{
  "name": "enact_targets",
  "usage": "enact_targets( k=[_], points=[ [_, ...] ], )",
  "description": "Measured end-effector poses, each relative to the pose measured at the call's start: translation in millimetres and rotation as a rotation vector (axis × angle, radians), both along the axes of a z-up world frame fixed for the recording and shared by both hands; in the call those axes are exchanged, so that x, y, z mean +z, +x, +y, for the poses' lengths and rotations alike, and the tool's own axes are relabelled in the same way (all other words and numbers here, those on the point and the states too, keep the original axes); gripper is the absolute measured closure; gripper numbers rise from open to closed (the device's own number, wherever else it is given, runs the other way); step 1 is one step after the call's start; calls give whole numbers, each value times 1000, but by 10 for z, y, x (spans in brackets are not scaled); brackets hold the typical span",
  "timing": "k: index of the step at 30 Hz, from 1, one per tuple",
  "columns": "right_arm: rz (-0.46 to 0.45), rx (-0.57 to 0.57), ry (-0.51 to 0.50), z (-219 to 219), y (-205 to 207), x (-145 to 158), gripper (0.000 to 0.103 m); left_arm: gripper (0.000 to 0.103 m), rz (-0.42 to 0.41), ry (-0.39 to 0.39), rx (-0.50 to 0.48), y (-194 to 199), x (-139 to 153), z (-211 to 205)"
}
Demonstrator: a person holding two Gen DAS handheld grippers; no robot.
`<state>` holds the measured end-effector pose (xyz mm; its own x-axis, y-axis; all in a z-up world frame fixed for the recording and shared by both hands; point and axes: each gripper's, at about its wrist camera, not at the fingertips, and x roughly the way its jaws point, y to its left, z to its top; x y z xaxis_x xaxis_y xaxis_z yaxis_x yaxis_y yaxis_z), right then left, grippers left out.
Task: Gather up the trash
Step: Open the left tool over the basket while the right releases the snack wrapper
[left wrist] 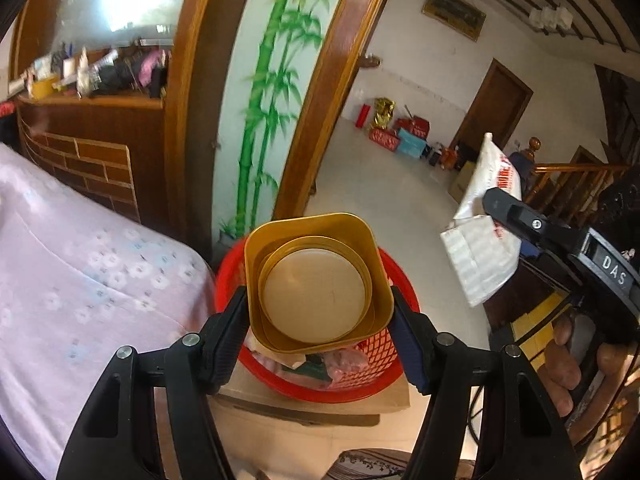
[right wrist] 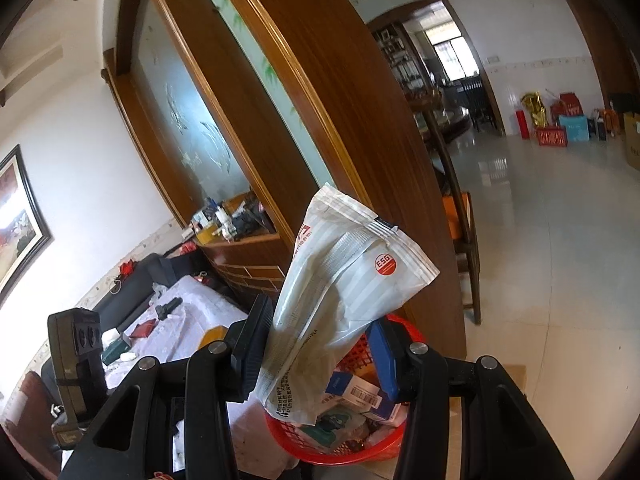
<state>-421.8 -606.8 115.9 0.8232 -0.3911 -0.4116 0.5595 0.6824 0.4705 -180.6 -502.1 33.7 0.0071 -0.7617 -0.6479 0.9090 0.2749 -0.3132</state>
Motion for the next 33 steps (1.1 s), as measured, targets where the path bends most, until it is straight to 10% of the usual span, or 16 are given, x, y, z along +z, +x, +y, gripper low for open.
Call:
enact_targets(
  k=[12, 16, 33],
  points=[
    [83, 38, 104, -307, 263, -432, 51, 37, 26, 35, -16, 45, -274, -154],
    [70, 33, 132, -286, 260, -432, 35, 20, 13, 7, 9, 45, -200, 9],
    [40, 7, -64, 832, -157, 247, 16, 6, -220, -115, 251, -504, 539, 1230]
  ],
)
